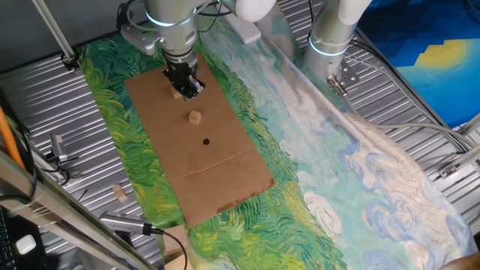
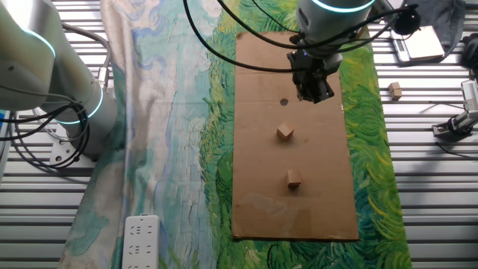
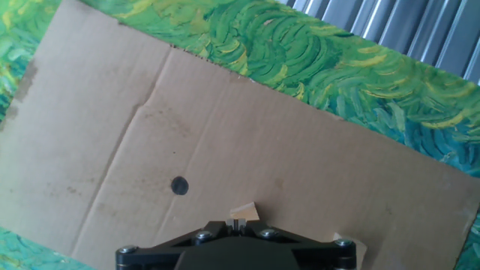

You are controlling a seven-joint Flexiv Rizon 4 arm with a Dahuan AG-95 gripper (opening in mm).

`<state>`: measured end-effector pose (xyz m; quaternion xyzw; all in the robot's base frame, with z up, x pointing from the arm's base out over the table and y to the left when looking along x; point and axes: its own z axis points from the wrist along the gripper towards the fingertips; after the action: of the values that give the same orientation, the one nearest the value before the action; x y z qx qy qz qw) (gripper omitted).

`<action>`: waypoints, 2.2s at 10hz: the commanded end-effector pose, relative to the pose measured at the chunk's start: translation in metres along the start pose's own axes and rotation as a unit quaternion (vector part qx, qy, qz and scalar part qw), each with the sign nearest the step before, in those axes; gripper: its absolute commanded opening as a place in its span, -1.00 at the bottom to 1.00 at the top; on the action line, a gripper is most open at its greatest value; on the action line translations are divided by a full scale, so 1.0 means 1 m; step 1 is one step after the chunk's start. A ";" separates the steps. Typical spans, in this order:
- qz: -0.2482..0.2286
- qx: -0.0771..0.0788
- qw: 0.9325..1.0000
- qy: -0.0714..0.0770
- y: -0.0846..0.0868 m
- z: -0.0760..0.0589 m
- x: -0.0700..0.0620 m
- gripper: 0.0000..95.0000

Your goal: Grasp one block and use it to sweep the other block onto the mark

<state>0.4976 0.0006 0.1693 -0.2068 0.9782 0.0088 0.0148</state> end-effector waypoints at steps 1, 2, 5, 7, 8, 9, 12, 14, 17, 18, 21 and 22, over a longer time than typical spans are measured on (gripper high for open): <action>0.006 -0.003 1.000 -0.002 0.001 -0.001 0.002 -1.00; 0.007 -0.006 1.000 -0.005 0.001 -0.001 0.002 -1.00; 0.009 -0.010 1.000 -0.009 0.001 -0.001 0.002 -1.00; 0.008 -0.009 1.000 -0.006 0.001 -0.001 0.002 -1.00; 0.006 -0.008 1.000 -0.006 0.001 -0.001 0.002 -1.00; 0.004 -0.007 1.000 -0.005 0.001 -0.001 0.002 -1.00; -0.005 -0.003 1.000 -0.002 0.001 -0.001 0.002 -1.00; -0.007 -0.004 1.000 -0.003 0.001 -0.001 0.002 -1.00; -0.008 -0.004 1.000 -0.005 0.001 -0.001 0.002 -1.00; -0.013 -0.004 1.000 -0.005 0.001 -0.001 0.002 -1.00; -0.034 0.004 0.999 -0.005 0.000 -0.002 0.002 -1.00; -0.039 0.012 0.999 -0.004 -0.002 -0.002 0.003 -1.00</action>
<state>0.4961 -0.0023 0.1719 -0.2427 0.9699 0.0029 0.0191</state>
